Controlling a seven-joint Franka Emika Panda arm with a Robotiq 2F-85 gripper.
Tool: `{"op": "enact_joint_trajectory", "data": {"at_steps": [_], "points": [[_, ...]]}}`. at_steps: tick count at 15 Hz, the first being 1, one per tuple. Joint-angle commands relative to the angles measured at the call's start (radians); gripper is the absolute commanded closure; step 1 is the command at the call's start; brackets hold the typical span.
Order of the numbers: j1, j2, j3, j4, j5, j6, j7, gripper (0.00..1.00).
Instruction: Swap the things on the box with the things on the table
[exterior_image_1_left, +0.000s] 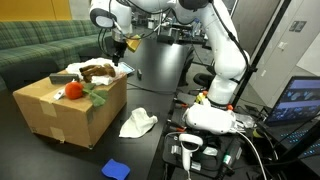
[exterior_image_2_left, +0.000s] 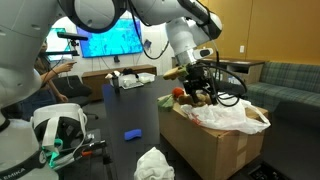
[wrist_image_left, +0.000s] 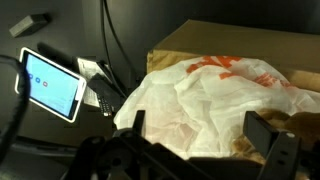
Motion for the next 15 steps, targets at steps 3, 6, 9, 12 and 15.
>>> {"op": "enact_joint_trajectory", "data": {"at_steps": [3, 6, 9, 12, 15], "points": [[-0.096, 0.033, 0.169, 0.022, 0.090, 0.036, -0.045, 0.00], [-0.123, 0.051, 0.217, 0.006, 0.111, 0.031, -0.045, 0.00], [-0.157, 0.087, 0.249, -0.036, 0.090, 0.032, -0.044, 0.00], [-0.212, 0.123, 0.315, -0.131, 0.036, 0.033, -0.031, 0.00], [-0.248, 0.119, 0.343, -0.246, -0.009, 0.028, -0.031, 0.00]]}}
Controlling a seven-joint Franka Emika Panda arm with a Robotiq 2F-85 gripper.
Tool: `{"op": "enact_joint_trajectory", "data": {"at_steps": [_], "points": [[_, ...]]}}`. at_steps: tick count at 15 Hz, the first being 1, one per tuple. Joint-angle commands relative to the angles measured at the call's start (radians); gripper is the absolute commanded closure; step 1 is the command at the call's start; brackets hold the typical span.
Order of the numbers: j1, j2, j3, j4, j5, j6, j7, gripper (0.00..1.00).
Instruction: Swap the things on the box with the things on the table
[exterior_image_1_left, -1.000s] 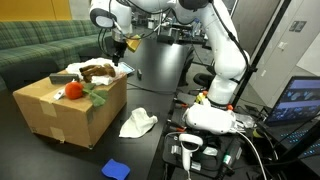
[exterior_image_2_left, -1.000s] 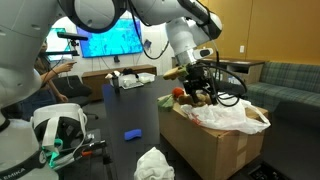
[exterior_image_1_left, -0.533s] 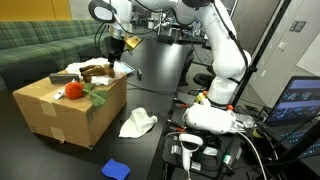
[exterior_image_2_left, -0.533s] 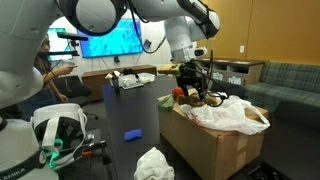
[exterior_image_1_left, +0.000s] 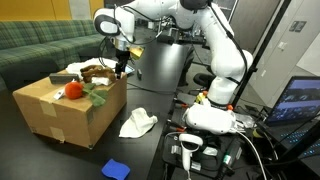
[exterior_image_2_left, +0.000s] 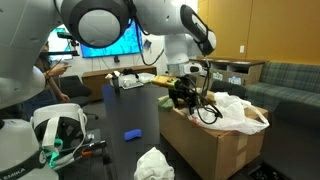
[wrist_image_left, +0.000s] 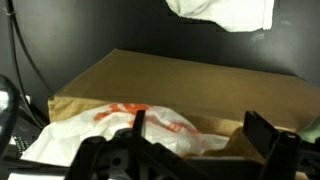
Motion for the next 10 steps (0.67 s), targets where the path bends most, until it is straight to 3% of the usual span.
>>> {"op": "enact_joint_trajectory", "data": {"at_steps": [1, 6, 10], "points": [[-0.047, -0.017, 0.043, -0.115, -0.051, 0.028, -0.030, 0.00], [-0.016, -0.080, -0.007, -0.158, -0.118, 0.021, -0.030, 0.00], [-0.011, -0.108, -0.009, -0.141, -0.202, 0.021, -0.030, 0.00]]}}
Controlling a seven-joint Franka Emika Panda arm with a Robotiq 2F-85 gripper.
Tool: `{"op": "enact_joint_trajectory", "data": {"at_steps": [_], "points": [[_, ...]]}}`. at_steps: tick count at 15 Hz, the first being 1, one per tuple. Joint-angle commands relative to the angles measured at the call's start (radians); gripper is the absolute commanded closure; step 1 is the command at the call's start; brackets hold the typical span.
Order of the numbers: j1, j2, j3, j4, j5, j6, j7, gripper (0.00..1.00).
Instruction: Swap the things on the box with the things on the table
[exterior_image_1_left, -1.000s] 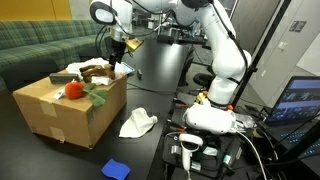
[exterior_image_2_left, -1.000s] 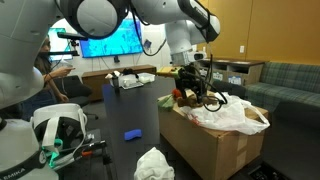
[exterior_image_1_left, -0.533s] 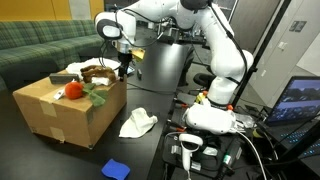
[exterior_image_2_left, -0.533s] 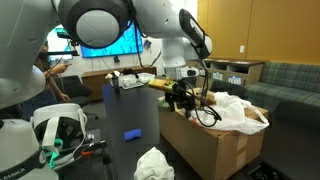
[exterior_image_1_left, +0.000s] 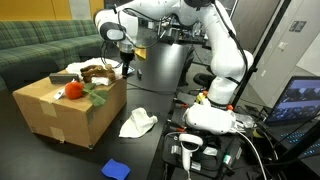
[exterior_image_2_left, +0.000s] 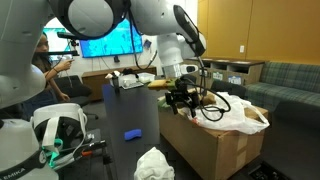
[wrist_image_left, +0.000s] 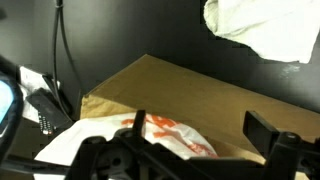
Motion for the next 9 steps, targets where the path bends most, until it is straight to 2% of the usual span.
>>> {"op": "enact_joint_trajectory", "data": {"at_steps": [1, 9], "points": [[0.002, -0.047, 0.004, 0.010, -0.079, 0.021, -0.032, 0.00], [-0.044, 0.052, 0.109, 0.096, -0.319, 0.035, -0.040, 0.00]]}}
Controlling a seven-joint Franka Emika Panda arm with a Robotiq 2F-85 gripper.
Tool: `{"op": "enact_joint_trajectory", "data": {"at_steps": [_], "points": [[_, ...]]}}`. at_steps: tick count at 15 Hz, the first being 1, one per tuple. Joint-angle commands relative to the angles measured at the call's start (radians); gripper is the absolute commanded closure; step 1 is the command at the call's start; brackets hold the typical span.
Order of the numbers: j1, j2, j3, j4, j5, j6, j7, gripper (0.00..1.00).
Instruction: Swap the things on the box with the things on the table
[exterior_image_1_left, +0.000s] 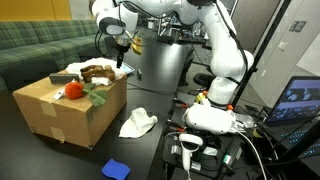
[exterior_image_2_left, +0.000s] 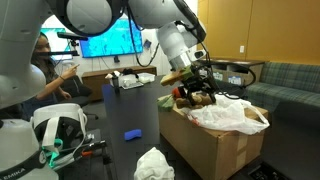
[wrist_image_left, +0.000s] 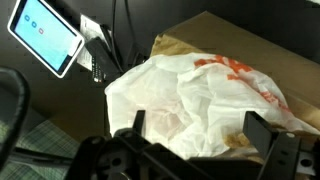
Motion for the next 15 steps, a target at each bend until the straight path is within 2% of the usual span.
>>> {"op": "enact_joint_trajectory", "data": {"at_steps": [1, 4, 9, 15], "points": [[-0.040, 0.081, 0.087, 0.054, -0.097, 0.036, -0.041, 0.00], [-0.069, 0.134, 0.143, 0.037, -0.152, 0.036, -0.041, 0.00], [-0.101, 0.201, 0.187, -0.056, -0.176, 0.036, -0.036, 0.00], [-0.082, 0.224, 0.155, -0.130, -0.145, 0.033, -0.036, 0.00]]}}
